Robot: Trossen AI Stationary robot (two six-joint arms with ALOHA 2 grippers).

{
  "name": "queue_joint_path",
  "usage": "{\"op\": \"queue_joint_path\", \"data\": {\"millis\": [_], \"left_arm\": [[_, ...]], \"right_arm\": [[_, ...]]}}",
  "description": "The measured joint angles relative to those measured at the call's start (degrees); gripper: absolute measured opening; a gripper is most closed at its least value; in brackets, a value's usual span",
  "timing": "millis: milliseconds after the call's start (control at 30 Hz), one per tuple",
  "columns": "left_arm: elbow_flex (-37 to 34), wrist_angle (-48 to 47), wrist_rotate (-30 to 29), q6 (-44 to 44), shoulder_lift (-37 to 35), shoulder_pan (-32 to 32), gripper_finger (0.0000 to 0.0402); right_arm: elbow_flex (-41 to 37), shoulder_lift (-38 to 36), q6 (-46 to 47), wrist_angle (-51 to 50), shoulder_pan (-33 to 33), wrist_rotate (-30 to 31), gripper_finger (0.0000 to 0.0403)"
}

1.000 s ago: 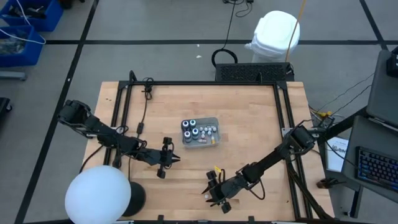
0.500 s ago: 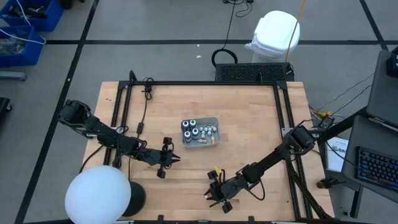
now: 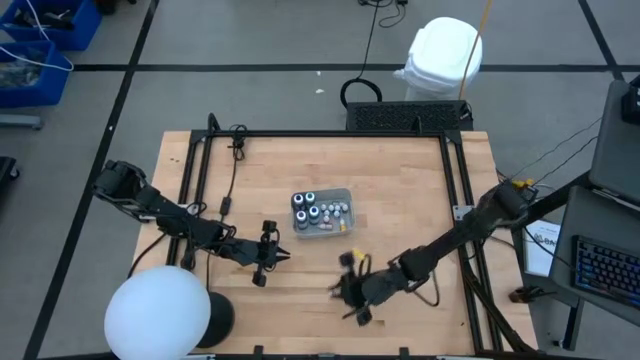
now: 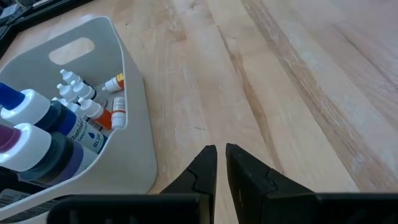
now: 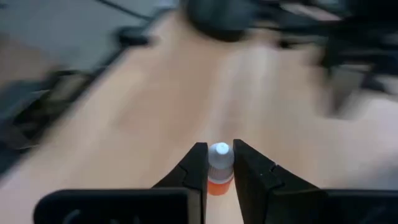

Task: Pick & Place food coloring
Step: Put the small orange food coloring bottle into the gray bin

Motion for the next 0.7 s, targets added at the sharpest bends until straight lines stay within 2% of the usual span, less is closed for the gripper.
{"op": "queue_joint_path", "data": {"millis": [100, 200, 300, 433, 500, 633, 700], "left_arm": [[0.00, 0.01, -0.01, 0.00, 0.00, 0.00, 0.0044], [0.00, 0.00, -0.01, 0.01, 0.00, 0.00, 0.0044], [0.02, 0.00, -0.01, 0.00, 0.00, 0.00, 0.0044], [0.02, -0.02, -0.01, -0.01, 0.00, 0.01, 0.0044], [0.02, 0.03, 0.01, 0.01, -0.02, 0.00, 0.0044], [0.04, 0.01, 0.01, 0.00, -0.02, 0.00, 0.0044], [0.04, -0.01, 0.01, -0.01, -0.02, 0.00, 0.0044]], "right_arm": [[0.00, -6.15, 0.14, -5.89, -2.08, 11.02, 0.0043], [-0.08, -9.67, 0.45, -10.34, -6.25, 14.62, 0.0043], [-1.35, -10.23, 0.50, -10.66, -11.11, 14.39, 0.0043], [-4.62, -9.16, 2.69, -9.93, -17.52, 8.77, 0.0043], [-6.82, -8.42, 3.53, -8.05, -19.90, 8.54, 0.0043], [-9.91, -7.09, 4.92, -4.22, -23.24, 1.45, 0.0043], [-10.63, -5.75, 5.14, -2.72, -23.90, 0.71, 0.0043]]}}
